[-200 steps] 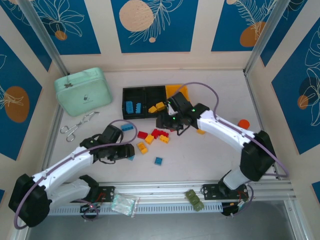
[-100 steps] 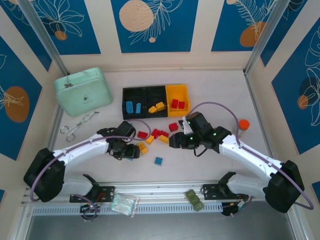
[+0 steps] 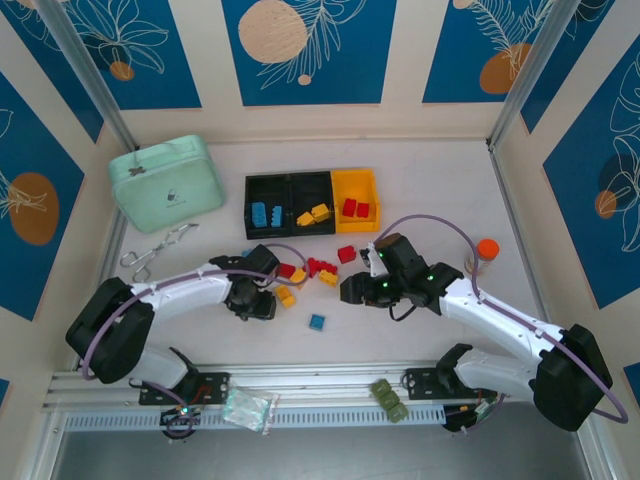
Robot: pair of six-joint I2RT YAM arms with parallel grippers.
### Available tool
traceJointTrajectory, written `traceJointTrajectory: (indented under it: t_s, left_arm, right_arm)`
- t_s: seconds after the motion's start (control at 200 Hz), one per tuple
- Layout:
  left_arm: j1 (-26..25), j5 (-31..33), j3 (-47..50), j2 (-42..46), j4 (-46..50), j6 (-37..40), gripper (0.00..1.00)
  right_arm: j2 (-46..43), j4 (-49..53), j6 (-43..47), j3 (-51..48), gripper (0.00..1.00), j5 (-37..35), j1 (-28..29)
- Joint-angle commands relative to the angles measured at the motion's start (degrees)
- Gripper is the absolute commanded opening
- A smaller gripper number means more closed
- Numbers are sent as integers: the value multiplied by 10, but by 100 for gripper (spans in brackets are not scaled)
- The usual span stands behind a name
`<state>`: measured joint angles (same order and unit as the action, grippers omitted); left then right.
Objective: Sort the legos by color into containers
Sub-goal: Pick up the lego from the middle-left of the table, then place the lego in the container.
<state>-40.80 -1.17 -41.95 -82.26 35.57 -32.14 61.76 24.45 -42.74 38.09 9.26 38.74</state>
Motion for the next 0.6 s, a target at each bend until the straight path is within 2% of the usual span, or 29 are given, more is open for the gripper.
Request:
traceJointTrajectory:
  t_s: [0.0,0.14,0.35,0.595]
  left_arm:
    - [-4,2,-1,-3,-4,8,33]
    - [-5,7,-2,15,5,8,27]
    - [8,13,-25,60,14,11,26]
    - [46,12,-121,27,28,47,26]
  right_arm:
    - [6,-7,-8,-2,51,14,-2]
    - [16,-14,-10,0,51,19,0]
    - [26,-23,-15,6,51,17,2]
    - [32,-36,-26,11,51,11,4]
